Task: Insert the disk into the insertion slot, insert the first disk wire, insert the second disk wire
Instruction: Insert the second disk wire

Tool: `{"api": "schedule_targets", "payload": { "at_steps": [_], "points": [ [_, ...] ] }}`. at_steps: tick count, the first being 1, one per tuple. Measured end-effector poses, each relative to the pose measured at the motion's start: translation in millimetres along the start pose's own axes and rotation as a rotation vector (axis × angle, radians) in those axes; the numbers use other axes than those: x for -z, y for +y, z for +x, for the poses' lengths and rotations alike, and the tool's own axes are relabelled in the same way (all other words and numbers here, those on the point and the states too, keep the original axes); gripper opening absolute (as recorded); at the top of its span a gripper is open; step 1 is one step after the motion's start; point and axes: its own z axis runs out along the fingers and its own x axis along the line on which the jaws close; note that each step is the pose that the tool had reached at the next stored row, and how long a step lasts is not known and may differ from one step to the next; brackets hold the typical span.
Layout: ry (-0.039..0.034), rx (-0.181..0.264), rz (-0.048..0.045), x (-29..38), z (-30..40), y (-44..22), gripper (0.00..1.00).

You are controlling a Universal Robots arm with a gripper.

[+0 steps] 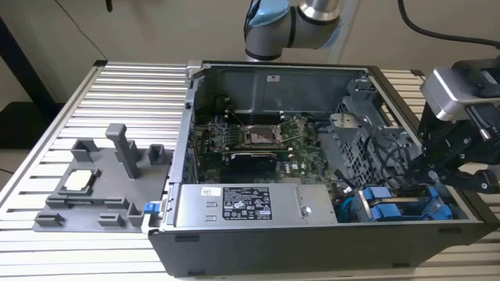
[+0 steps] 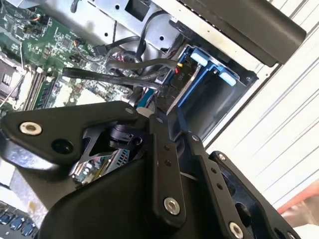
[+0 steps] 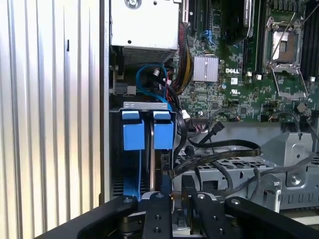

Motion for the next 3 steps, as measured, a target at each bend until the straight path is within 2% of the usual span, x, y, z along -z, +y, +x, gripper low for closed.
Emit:
{"api": "schedule_targets", "payload": {
  "at_steps": [3],
  "points": [
    [0.0001, 0.000, 0.0000, 0.1, 0.0, 0.0, 0.24]
  ]
}}
